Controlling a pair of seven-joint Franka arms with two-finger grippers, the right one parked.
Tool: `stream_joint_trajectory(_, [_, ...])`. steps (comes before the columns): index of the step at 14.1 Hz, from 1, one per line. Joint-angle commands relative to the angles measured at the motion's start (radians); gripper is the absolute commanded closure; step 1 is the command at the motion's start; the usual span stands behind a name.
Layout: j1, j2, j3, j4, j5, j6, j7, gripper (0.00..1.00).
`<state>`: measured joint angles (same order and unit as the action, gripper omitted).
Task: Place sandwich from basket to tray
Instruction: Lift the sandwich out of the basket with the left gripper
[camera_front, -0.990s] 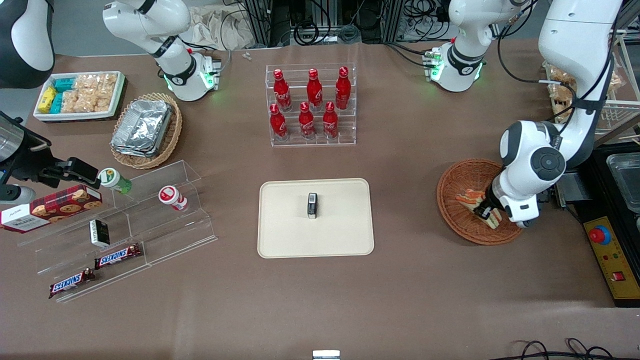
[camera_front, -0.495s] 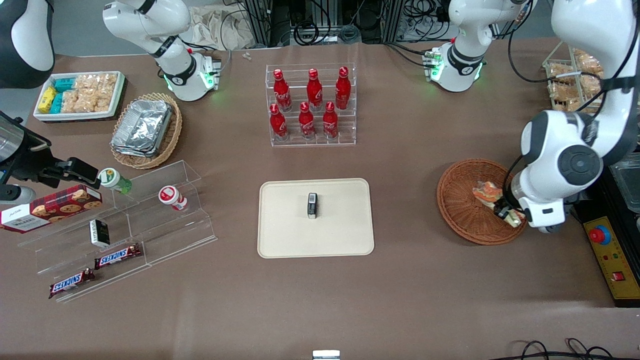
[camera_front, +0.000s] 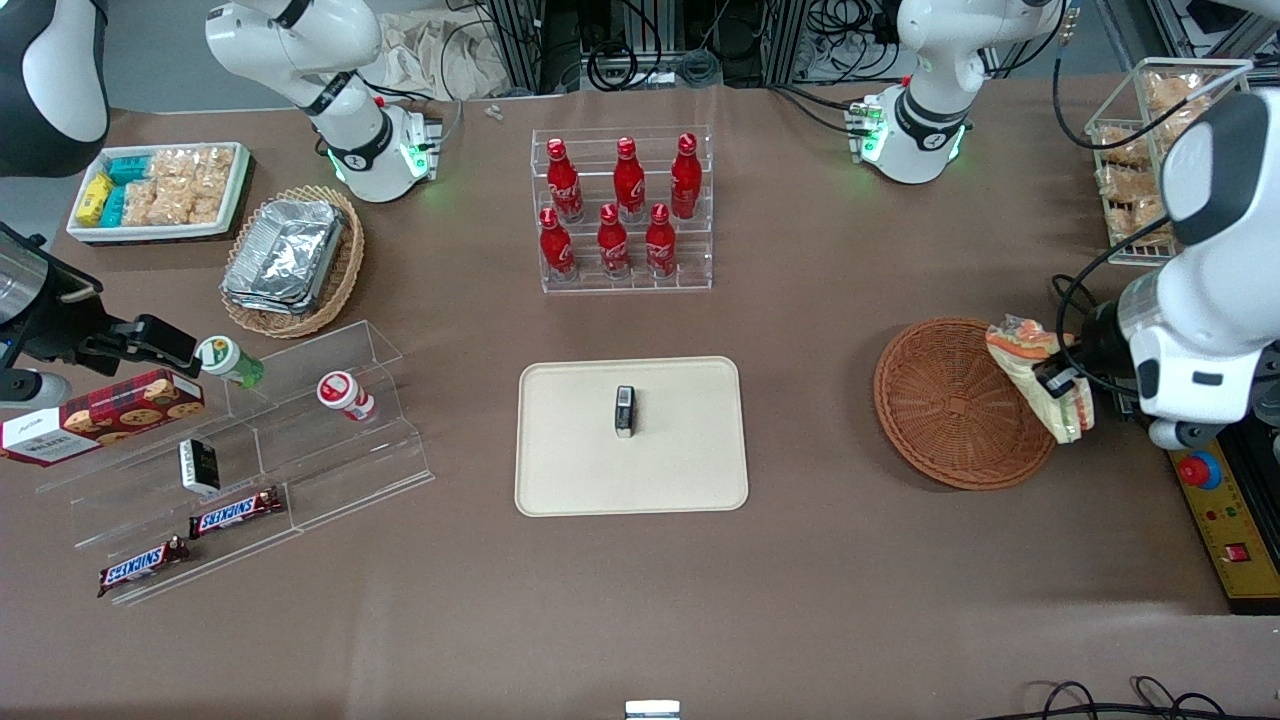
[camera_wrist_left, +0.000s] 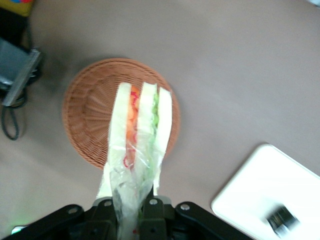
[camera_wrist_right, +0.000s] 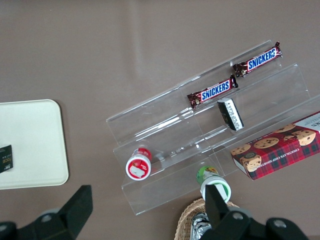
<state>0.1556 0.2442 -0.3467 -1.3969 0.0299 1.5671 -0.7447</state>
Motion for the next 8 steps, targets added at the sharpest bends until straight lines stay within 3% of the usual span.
stream_joint_trajectory(1, [-0.008,0.041,-0.110,0.055,-0.025,-0.024,0.025,1.00])
stream_joint_trajectory(3, [-0.022,0.094,-0.173,0.041,-0.025,0.019,0.018,1.00])
stream_joint_trajectory(8, [-0.177,0.197,-0.175,-0.097,-0.004,0.353,0.005,1.00])
